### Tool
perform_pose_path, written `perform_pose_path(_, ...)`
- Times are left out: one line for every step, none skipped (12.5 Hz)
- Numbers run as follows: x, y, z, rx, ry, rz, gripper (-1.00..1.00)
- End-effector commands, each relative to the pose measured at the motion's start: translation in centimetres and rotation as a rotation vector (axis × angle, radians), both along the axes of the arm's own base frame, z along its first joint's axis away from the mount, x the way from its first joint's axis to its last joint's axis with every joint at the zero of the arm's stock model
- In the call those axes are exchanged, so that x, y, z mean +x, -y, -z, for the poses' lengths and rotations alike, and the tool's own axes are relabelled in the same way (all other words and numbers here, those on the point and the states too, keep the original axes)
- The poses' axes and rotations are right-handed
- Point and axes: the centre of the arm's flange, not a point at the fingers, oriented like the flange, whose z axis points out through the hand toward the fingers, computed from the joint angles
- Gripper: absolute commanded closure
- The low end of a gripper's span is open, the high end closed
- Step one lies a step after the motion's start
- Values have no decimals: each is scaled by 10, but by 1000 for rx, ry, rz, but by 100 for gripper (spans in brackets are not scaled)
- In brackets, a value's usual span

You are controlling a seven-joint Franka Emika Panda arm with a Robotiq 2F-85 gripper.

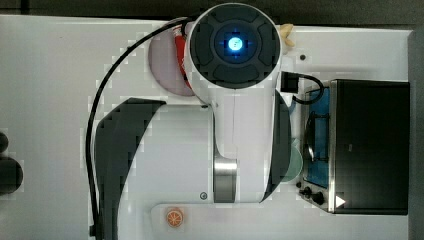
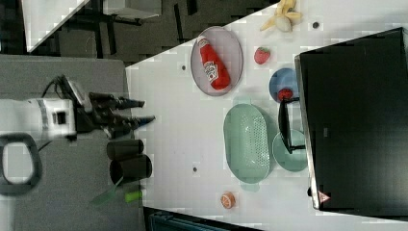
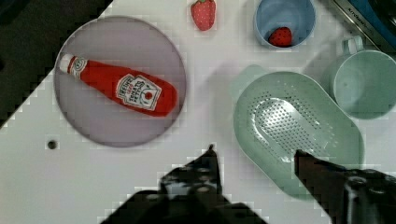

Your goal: Drag strainer right to left.

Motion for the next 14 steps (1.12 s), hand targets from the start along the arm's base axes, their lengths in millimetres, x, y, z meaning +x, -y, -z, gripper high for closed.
perform_pose_path(-193,40,-59,8,-8,147,-60)
perform_pose_path(-193,40,-59,8,-9,147,-82)
perform_pose_path(-192,40,-57,8,-11,147,-99)
perform_pose_path(-189,40,-52,7,-20,147,-100)
perform_pose_path(-184,40,-44,6,-27,149,-100)
perform_pose_path(-176,39,-34,4,-30,152,-100)
perform_pose_path(-166,39,-21,2,-27,153,-100)
perform_pose_path(-156,38,-4,0,-22,161,-100)
perform_pose_path(-146,38,19,-2,-25,177,-100)
perform_pose_path(-137,37,45,-4,-29,203,-100)
perform_pose_path(-129,36,72,-6,-30,238,-100)
perform_pose_path(-121,35,100,-8,-24,279,-100)
perform_pose_path(-113,34,128,-10,-18,324,-100)
perform_pose_path(-106,33,155,-11,-7,366,-100)
